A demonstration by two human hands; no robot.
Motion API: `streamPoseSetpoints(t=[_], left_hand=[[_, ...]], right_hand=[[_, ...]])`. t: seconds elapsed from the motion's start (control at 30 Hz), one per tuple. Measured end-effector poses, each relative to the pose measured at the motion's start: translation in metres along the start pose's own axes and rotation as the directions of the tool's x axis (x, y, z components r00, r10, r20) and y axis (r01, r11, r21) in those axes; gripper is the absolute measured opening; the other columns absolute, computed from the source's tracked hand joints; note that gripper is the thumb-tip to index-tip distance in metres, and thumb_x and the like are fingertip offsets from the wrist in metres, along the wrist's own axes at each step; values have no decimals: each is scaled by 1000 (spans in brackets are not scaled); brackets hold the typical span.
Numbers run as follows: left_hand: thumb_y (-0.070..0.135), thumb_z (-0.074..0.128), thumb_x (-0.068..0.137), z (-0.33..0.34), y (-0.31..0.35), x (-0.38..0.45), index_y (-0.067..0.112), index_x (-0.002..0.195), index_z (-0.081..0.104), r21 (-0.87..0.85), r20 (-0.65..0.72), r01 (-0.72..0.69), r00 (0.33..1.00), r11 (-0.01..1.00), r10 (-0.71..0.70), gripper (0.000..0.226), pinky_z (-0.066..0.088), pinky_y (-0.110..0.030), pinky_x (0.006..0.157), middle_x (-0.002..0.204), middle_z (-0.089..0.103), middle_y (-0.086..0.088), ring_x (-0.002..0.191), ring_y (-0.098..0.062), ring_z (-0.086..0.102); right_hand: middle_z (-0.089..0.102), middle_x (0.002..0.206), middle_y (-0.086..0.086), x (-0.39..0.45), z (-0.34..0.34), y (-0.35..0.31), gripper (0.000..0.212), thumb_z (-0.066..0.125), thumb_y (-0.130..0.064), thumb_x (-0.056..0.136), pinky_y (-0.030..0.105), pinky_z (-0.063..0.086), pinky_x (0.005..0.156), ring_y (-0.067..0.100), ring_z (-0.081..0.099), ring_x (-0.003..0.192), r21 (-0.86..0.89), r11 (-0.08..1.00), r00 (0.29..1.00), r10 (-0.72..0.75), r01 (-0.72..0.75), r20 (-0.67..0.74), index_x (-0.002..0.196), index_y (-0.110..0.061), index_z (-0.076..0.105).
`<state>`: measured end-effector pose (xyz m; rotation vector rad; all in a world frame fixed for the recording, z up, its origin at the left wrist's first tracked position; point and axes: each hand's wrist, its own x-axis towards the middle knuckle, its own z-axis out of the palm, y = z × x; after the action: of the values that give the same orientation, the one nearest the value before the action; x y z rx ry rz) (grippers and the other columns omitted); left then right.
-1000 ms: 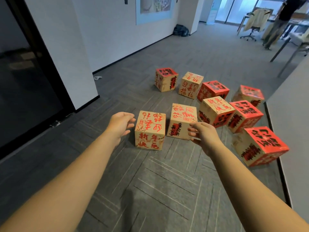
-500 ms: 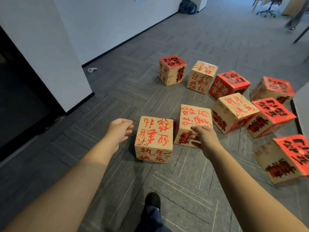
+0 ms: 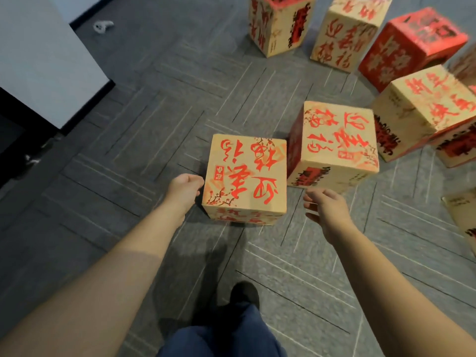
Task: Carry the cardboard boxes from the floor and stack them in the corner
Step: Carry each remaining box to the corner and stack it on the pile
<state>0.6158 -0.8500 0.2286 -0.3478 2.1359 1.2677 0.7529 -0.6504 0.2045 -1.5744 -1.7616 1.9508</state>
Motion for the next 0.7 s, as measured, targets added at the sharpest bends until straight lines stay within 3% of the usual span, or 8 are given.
streamPoseSetpoints(t=[0.07, 0.17, 0.23, 0.33, 0.43, 0.53, 0.63, 0.7], left_hand=[[12, 46, 94, 22, -30, 40, 16, 84, 54, -14, -7, 17, 1000, 1000, -17, 14, 39, -21, 65, 76, 50, 7, 74, -10, 49], [11, 45, 96, 53, -69, 101, 14, 114, 52, 2, -34, 18, 999, 1000, -18, 19, 34, -14, 51, 87, 53, 5, 67, -2, 43], [13, 48, 96, 68, -97, 147, 9, 136, 40, 31, -68, -28, 997, 999, 31, 41, 41, -11, 59, 114, 53, -3, 84, -6, 49], [24, 52, 94, 83, -139, 206, 13, 146, 25, 72, -115, -45, 992, 996, 54, 60, 37, -25, 82, 144, 40, -8, 120, -18, 48], [30, 51, 94, 94, -172, 244, 11, 143, 29, -17, -94, 0, 996, 1000, -1, 57, 37, -29, 86, 127, 51, -3, 109, -17, 51], [31, 51, 94, 103, -191, 264, 19, 120, 51, -169, -46, 13, 999, 986, -21, 29, 43, -29, 77, 109, 63, -1, 92, -17, 59], [30, 50, 94, 107, -195, 268, 27, 104, 50, -210, -64, -36, 998, 977, 23, 11, 41, -25, 64, 87, 62, 7, 76, -9, 57], [30, 51, 93, 106, -194, 263, 26, 108, 52, -210, -82, -63, 996, 976, 46, 16, 44, -29, 73, 96, 64, 3, 85, -14, 58]], right_hand=[[51, 76, 2, 41, 10, 39, 21, 48, -9, 93, 27, 39, 64, 14, 47, 71, -6, 1000, 999, 13, -13, -30, 73, -15, 52], [51, 79, 3, 105, 23, 92, 18, 48, -10, 93, 30, 40, 68, 16, 47, 78, -21, 1000, 997, 17, -19, -80, 76, -14, 54], [50, 77, 0, 144, 34, 125, 9, 48, -9, 93, 32, 40, 70, 18, 47, 80, -18, 1000, 993, 20, -23, -114, 86, -8, 55], [53, 82, 1, 193, 51, 165, 9, 50, -12, 92, 32, 38, 76, 17, 49, 78, -17, 1000, 992, 23, -25, -126, 99, -7, 54], [54, 84, 1, 224, 65, 191, 7, 51, -16, 91, 32, 39, 75, 12, 49, 73, 16, 1000, 994, 28, -27, -107, 95, -11, 52], [56, 82, -3, 239, 72, 202, 5, 52, -22, 92, 27, 38, 67, 11, 50, 70, 68, 998, 999, 8, -5, -53, 86, -22, 51], [59, 85, -5, 242, 77, 204, 12, 52, -22, 92, 20, 38, 54, 9, 54, 70, 84, 996, 999, -34, 36, -19, 104, -19, 50], [61, 91, -4, 238, 78, 204, 19, 52, -22, 91, 19, 37, 52, 9, 55, 72, 79, 996, 999, -42, 45, -30, 110, -18, 50]])
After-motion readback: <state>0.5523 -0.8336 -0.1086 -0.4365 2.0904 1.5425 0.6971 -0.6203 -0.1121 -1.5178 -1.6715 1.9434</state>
